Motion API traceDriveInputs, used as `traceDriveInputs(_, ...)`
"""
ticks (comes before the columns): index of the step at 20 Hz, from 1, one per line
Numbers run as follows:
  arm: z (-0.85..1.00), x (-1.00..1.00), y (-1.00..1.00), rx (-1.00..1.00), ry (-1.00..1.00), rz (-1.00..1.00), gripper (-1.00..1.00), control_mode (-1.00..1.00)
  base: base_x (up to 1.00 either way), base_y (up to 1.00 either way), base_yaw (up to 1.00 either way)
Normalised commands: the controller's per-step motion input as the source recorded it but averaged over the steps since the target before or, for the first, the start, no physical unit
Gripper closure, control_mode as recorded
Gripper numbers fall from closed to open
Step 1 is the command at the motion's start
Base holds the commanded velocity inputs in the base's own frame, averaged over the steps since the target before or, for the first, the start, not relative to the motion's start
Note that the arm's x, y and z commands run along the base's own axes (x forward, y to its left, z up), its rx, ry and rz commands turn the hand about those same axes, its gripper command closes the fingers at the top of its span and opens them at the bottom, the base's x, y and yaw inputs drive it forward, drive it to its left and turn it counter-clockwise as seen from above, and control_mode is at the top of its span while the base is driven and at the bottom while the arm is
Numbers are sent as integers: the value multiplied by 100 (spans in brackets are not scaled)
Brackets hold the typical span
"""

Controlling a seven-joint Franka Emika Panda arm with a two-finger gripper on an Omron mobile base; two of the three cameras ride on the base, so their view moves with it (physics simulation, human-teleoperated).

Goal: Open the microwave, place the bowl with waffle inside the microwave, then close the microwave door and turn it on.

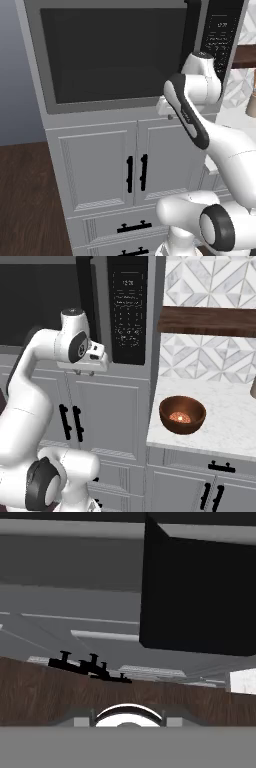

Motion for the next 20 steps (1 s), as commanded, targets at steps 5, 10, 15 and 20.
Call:
traceDriveInputs(5, 32, -48, 0, -2, -45, 6, -100, -100, 0, 0, 0)
traceDriveInputs(10, 72, -48, 0, -17, -90, 2, -100, -100, 0, 0, 0)
traceDriveInputs(15, 59, 24, -8, 0, -24, 1, -100, -100, 0, 0, 0)
traceDriveInputs(20, 77, 29, -24, 9, -18, -6, -100, -100, 0, 0, 0)
